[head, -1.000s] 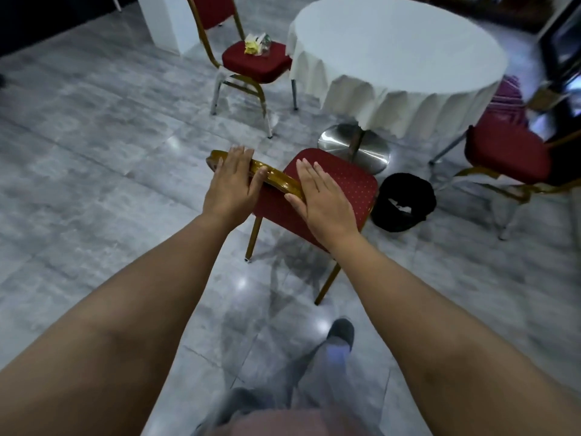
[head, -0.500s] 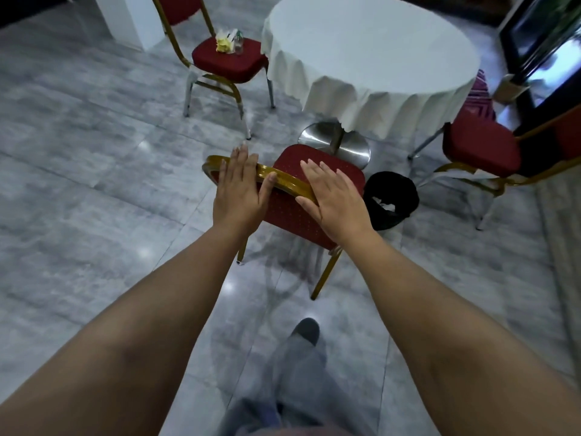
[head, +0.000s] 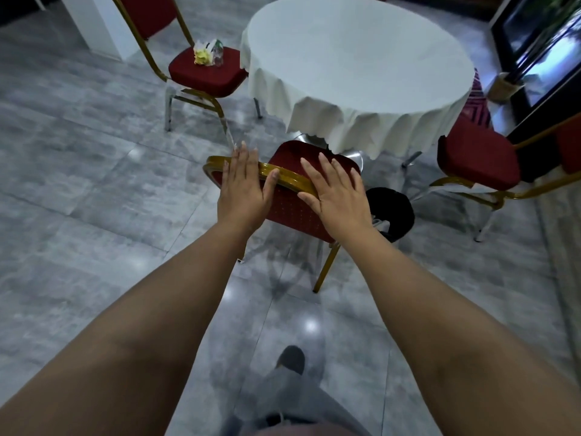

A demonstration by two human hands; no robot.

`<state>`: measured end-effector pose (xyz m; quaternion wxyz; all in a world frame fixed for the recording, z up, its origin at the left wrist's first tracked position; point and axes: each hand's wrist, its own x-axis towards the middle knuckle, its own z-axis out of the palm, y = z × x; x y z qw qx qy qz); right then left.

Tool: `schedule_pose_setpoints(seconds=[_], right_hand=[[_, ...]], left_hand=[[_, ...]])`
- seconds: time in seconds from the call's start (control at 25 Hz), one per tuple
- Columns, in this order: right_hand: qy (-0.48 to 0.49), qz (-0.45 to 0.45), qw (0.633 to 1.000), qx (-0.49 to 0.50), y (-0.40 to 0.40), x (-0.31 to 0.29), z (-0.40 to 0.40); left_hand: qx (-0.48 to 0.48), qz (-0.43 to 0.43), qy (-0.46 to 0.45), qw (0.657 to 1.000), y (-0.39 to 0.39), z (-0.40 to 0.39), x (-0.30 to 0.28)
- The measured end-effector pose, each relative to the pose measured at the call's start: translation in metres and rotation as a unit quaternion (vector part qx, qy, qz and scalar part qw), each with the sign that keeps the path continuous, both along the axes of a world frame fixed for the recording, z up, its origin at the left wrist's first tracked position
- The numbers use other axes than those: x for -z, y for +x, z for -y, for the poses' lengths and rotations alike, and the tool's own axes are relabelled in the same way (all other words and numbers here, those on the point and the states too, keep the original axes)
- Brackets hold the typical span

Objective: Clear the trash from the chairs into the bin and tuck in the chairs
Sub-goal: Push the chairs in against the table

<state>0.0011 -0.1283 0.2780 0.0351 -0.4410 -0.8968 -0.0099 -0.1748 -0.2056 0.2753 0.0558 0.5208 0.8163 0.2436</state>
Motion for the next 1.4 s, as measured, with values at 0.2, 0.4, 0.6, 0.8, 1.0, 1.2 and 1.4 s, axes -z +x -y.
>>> schedule_pose_setpoints(seconds=[0.2, 0.4, 0.6, 0.8, 1.0, 1.2, 1.4], right_hand=[[-0.030, -0.008, 0.997, 0.070, -0.012, -0.004, -0.051], [-0.041, -0.003, 0.994, 0.103, -0.021, -0.006, -0.083], [-0.041, 0.003, 0.991, 0.126, -0.031, -0.004, -0.112], [-0.049, -0.001, 0.987, 0.151, -0.042, -0.007, -0.131], [-0.061, 0.003, 0.983, 0.175, -0.050, -0.009, -0.145], [-0.055, 0.005, 0.981, 0.188, -0.051, -0.010, -0.157], [-0.070, -0.006, 0.979, 0.190, -0.051, -0.009, -0.163]], left_hand=[[0.009, 0.011, -0.034, 0.999, -0.010, -0.067, -0.004], [0.014, 0.002, -0.051, 0.999, -0.014, -0.107, -0.005], [0.028, -0.011, -0.075, 0.997, -0.026, -0.141, -0.009], [0.044, -0.016, -0.086, 0.995, -0.038, -0.167, -0.010], [0.057, -0.013, -0.089, 0.994, -0.045, -0.186, -0.010], [0.071, -0.014, -0.093, 0.993, -0.047, -0.202, -0.011], [0.087, -0.023, -0.090, 0.992, -0.051, -0.208, -0.009]])
